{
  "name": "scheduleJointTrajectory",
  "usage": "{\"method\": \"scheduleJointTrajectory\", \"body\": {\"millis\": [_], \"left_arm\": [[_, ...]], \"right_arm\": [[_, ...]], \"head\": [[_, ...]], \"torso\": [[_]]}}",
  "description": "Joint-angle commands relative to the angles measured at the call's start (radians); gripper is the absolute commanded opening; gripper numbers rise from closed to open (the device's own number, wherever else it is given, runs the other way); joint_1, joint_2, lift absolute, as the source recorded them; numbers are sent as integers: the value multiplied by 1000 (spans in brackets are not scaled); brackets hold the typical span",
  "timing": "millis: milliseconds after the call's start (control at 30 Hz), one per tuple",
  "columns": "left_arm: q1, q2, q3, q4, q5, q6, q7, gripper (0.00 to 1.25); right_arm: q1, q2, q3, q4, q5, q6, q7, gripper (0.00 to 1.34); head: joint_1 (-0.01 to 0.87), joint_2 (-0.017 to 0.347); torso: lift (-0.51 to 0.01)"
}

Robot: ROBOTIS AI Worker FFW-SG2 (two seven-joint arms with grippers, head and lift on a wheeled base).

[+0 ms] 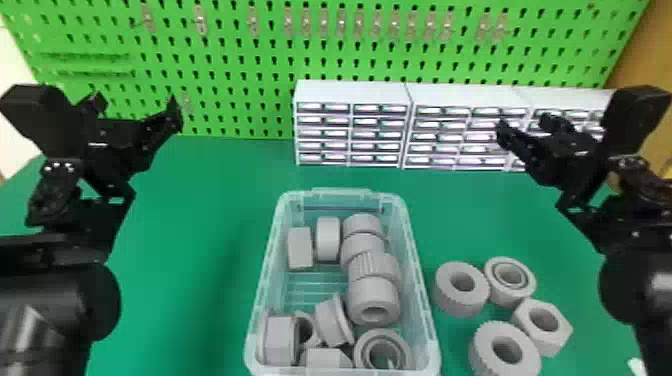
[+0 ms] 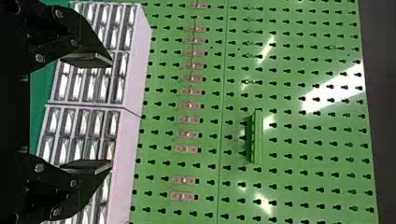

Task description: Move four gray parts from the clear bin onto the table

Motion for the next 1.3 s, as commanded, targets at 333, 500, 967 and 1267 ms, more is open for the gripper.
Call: {"method": "scheduleJointTrajectory", "body": {"millis": [333,500,967,1267], "left_arm": [[-7,13,14,-27,-34,1,0,1112],[2,11,13,-36,-52,1,0,1112],[36,2,7,-40,-46,3,3,1112],[38,2,-5,-34,-44,13,6,1112]], "right_arm": [[0,7,-8,1,0,9,0,841],[-4,10,-5,1,0,15,0,841],[17,21,-8,1,13,23,0,841],[20,22,-6,1,11,24,0,841]], "head": [[678,34],[678,34],[678,34],[678,34]], "torso": [[-50],[-50],[-50],[-50]]}}
